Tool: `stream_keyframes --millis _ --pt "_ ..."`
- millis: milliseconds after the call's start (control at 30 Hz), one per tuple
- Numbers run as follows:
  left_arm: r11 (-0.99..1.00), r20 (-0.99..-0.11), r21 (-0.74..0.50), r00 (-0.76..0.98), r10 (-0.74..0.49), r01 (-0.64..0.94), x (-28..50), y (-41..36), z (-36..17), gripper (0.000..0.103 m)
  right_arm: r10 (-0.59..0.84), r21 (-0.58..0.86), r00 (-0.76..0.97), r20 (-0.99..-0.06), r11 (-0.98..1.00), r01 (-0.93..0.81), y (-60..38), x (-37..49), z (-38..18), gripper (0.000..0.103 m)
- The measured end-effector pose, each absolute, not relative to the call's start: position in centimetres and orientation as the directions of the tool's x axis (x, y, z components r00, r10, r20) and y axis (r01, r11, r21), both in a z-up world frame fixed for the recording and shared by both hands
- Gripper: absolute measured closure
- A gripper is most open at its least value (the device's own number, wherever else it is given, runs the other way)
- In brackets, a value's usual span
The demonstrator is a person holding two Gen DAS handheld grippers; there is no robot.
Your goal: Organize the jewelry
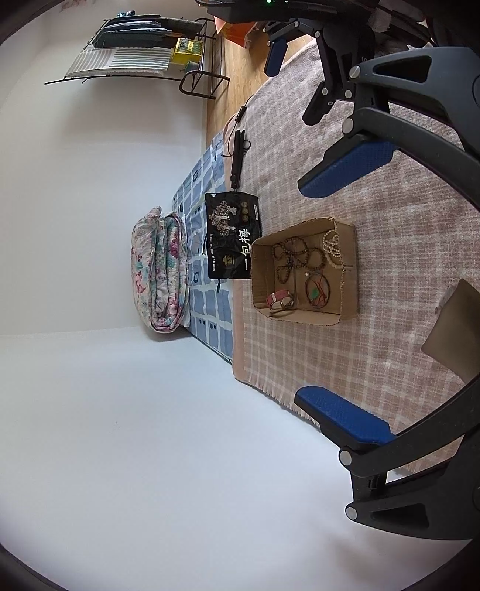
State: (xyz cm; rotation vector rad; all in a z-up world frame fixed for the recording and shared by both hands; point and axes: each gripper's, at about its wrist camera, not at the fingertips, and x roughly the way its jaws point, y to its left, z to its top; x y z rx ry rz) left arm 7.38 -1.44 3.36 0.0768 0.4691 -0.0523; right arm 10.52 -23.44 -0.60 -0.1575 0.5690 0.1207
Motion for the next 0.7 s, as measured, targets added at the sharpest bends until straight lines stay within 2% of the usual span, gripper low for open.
stream_keyframes --millis 367,700 --pt "0.996 -0.461 0.059 0.887 -0.031 0.066 7.4 -1.4 2.6 0.000 0.087 -0.005 0.828 -0.555 0.994 -0.107 -25.8 10.8 -1.1 0.000" --pt "0.996 -0.464 0.058 0.885 -0.035 0.070 7.3 -1.5 2.5 0.000 0.095 0.005 0.823 -0.561 0.994 -0.112 -25.9 10.8 -1.2 0.000"
